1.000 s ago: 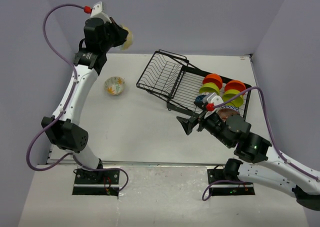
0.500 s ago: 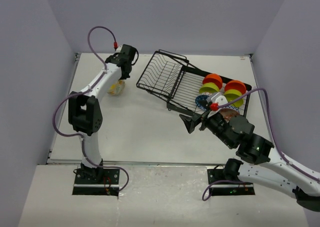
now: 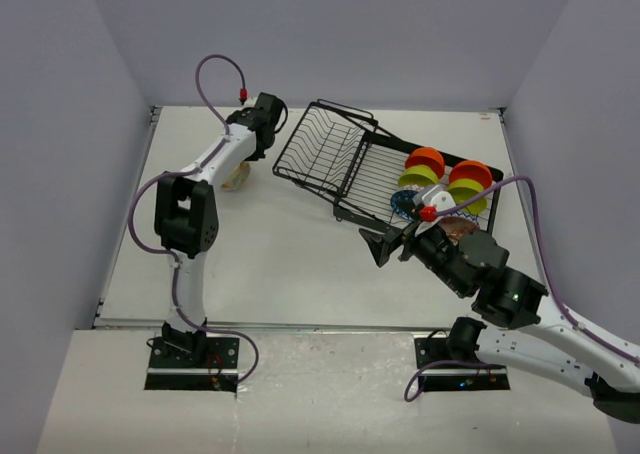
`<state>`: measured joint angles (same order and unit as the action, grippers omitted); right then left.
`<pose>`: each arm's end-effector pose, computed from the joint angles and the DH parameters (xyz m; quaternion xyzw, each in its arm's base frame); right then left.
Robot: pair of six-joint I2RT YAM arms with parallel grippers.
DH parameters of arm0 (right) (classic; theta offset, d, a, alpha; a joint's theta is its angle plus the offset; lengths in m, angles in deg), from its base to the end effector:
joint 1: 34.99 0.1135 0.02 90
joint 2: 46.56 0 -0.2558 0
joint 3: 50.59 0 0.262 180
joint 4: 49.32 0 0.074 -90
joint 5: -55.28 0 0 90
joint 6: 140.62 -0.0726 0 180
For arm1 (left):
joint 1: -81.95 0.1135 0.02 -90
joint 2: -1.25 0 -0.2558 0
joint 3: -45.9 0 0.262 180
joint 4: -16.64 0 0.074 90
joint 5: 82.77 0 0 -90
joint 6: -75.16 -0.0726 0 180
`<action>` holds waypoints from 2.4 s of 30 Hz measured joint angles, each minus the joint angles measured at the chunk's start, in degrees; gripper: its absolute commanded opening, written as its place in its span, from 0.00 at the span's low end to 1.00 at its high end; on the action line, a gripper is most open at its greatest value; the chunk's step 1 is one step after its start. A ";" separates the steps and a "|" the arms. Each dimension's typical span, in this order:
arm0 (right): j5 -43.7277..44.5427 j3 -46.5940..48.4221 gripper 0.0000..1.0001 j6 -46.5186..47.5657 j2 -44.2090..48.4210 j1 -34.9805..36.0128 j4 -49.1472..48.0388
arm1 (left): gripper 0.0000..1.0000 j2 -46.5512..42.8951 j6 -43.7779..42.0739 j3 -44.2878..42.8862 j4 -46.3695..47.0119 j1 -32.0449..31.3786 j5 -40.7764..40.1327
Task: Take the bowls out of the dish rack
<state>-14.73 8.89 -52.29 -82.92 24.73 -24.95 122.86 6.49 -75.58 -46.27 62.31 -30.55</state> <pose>0.1208 0.1577 0.3649 -0.2354 0.6744 0.2449 0.6556 0.4629 -0.1180 0.2137 -0.0890 0.9189 0.2177 0.3168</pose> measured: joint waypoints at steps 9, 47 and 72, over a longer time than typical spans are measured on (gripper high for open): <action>-0.02 0.00 0.99 0.33 -0.50 -0.02 0.00 | 0.00 5.27 -1.46 -5.79 1.36 0.11 0.00; -1.29 0.00 0.99 0.63 -1.77 0.00 -0.02 | 0.29 5.66 -1.42 0.17 5.88 0.00 -1.86; 5.42 0.42 0.99 0.61 -5.84 -2.73 0.96 | 1.00 -70.10 8.15 45.57 15.30 0.04 16.33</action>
<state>-9.31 9.30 -51.68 -88.75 22.00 -23.99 52.76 14.64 -30.01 -30.97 62.35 -14.22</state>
